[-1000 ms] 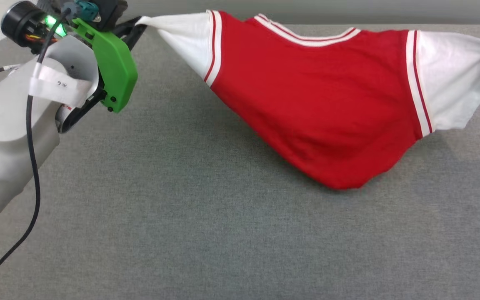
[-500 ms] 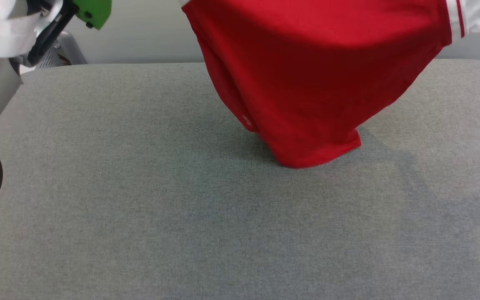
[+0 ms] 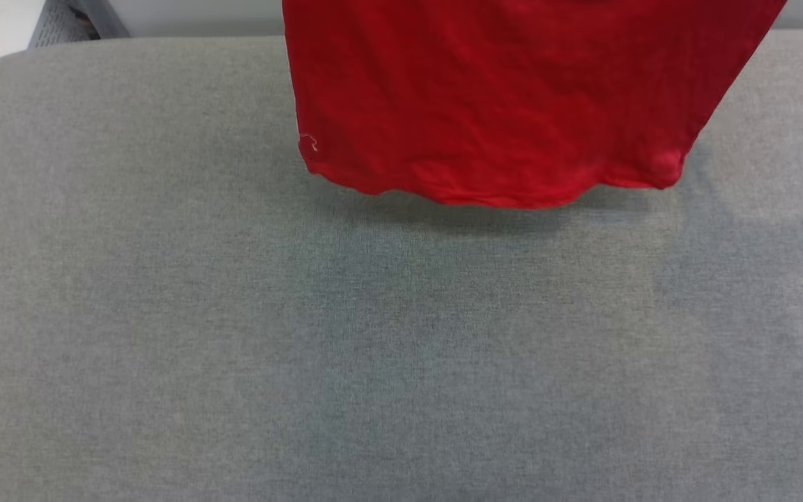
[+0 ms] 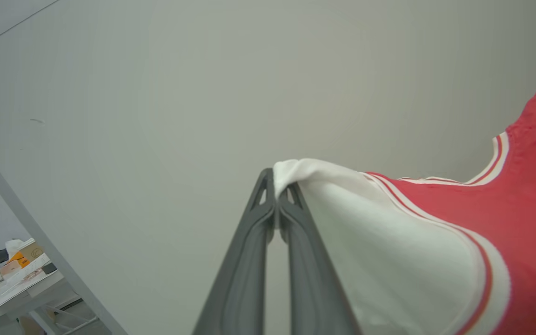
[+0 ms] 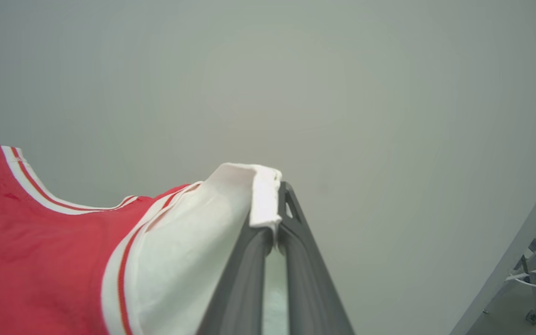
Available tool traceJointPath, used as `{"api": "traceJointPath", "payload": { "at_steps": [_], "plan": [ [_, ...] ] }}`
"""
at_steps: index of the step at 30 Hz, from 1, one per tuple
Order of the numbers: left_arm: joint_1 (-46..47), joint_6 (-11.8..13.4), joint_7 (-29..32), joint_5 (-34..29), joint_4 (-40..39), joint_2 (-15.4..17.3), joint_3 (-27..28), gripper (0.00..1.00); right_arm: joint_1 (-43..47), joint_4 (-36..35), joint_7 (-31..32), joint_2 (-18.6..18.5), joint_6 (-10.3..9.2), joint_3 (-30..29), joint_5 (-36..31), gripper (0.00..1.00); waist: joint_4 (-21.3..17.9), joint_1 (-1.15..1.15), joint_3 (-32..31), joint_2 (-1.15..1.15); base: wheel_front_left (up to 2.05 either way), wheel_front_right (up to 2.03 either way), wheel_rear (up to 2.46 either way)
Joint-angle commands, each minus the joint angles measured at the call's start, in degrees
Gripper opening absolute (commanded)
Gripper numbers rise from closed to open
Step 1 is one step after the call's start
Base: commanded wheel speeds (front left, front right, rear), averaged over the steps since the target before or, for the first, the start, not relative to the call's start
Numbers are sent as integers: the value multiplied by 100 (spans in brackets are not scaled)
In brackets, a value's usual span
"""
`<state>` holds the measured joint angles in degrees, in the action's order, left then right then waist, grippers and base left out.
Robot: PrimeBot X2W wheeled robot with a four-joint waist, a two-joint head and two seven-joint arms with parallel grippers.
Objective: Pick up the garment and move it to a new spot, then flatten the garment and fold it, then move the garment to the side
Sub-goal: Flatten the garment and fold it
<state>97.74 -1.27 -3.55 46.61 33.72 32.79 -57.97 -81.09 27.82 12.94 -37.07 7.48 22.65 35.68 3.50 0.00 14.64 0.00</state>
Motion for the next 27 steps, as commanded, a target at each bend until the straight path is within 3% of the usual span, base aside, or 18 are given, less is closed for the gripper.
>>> {"api": "traceJointPath", "payload": {
  "at_steps": [1, 7, 15, 27],
  "plan": [
    [211, -24, -34, -70, 158, -80, 29, 0, -266, 145, -93, 107, 1, -12, -112, 0, 14, 0, 551, 0, 0, 0, 0],
    [821, -113, -260, -164, 767, -340, 126, 0, -1208, 883, -468, 432, 1, 59, -464, 0, 39, 0, 1033, 0, 0, 0, 0],
    [1283, -233, -647, -125, 1391, -432, 308, 0, -2019, 1608, -918, 644, 1, 362, -562, 0, 12, 0, 1335, 0, 0, 0, 0],
    [488, -458, -1054, -54, 1690, -335, 213, 0, -1359, 1864, -1211, 511, 1, 1180, 198, 0, -40, 0, 1107, 0, 0, 0, 0]
  ]
}}
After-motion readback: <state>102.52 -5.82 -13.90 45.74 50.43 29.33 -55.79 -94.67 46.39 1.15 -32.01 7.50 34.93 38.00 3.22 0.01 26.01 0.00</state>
